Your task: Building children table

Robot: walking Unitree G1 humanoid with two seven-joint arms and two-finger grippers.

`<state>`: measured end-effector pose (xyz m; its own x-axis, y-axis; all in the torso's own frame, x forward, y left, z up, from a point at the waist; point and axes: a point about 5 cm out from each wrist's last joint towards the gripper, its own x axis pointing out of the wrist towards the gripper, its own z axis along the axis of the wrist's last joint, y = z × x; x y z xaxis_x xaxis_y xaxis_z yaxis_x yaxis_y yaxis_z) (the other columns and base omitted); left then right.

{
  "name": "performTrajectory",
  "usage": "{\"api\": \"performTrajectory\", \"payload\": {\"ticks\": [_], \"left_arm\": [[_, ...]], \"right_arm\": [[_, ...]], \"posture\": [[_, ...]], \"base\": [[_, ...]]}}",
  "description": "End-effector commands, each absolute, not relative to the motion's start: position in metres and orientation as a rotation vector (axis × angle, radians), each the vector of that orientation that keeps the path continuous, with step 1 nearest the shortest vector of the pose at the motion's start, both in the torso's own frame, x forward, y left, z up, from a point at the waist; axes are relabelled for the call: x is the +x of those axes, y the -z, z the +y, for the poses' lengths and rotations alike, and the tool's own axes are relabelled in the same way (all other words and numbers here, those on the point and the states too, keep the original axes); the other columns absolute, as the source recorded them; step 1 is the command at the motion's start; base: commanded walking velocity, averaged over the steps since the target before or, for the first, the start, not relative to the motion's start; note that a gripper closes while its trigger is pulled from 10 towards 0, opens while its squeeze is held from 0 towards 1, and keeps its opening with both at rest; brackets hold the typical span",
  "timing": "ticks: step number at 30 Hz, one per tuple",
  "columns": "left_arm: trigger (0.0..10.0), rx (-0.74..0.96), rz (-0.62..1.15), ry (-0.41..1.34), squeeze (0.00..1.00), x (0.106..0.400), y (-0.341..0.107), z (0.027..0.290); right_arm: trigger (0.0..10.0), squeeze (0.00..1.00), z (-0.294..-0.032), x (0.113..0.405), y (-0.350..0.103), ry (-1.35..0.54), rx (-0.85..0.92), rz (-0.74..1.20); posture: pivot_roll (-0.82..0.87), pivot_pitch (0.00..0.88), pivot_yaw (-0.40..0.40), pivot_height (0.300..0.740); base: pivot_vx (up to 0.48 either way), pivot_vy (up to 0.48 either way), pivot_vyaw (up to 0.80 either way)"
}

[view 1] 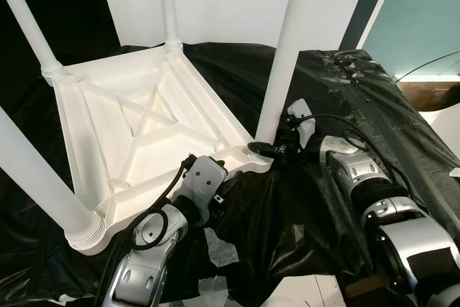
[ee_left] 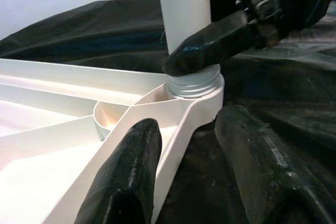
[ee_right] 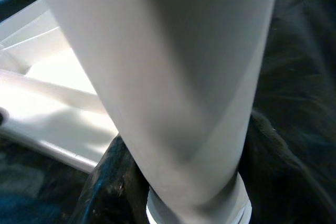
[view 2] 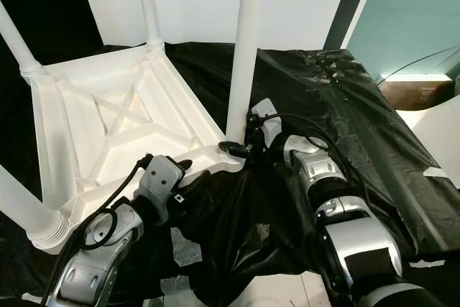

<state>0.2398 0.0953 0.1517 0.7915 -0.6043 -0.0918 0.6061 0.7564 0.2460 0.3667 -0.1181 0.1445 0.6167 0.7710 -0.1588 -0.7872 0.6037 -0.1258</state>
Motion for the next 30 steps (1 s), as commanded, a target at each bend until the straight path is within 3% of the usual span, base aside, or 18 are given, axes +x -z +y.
{"api": "performTrajectory", "payload": {"ticks": [1, 4, 10, 14, 21, 29, 30], "left_arm": [[10.0, 0.272, 0.01, 0.612, 0.0, 0.24, -0.149, 0.096], [10.0, 0.265, 0.016, 0.613, 0.0, 0.239, -0.148, 0.095], [10.0, 0.264, 0.02, 0.615, 0.0, 0.239, -0.148, 0.095], [10.0, 0.264, 0.02, 0.62, 0.0, 0.24, -0.148, 0.095], [10.0, 0.264, 0.018, 0.627, 0.0, 0.241, -0.148, 0.094], [10.0, 0.264, 0.021, 0.637, 0.0, 0.242, -0.148, 0.093], [10.0, 0.265, 0.021, 0.638, 0.0, 0.242, -0.148, 0.093]], "right_arm": [[10.0, 0.0, -0.12, 0.363, -0.13, -0.866, -0.194, 0.15], [10.0, 0.0, -0.108, 0.358, -0.119, -0.671, -0.113, 0.156], [10.0, 0.0, -0.097, 0.35, -0.111, -0.538, -0.038, 0.159], [10.0, 0.0, -0.089, 0.344, -0.105, -0.352, 0.031, 0.183], [10.0, 0.0, -0.073, 0.334, -0.107, -0.318, 0.081, 0.18], [10.0, 0.05, -0.078, 0.332, -0.115, -0.302, 0.078, 0.16], [10.0, 1.0, -0.08, 0.333, -0.117, -0.314, 0.078, 0.15]], "posture": [[0.12, 0.033, -0.09, 0.74], [0.12, 0.043, -0.091, 0.74], [0.12, 0.046, -0.086, 0.74], [0.11, 0.039, -0.08, 0.74], [0.1, 0.041, -0.073, 0.74], [0.1, 0.041, -0.073, 0.74], [0.1, 0.041, -0.073, 0.74]], "base": [[0.0, 0.0, 0.0], [0.0, 0.0, 0.0], [0.0, 0.0, 0.0], [0.0, 0.0, 0.0], [0.0, 0.0, 0.0], [0.0, 0.0, 0.0], [0.0, 0.0, 0.0]]}}
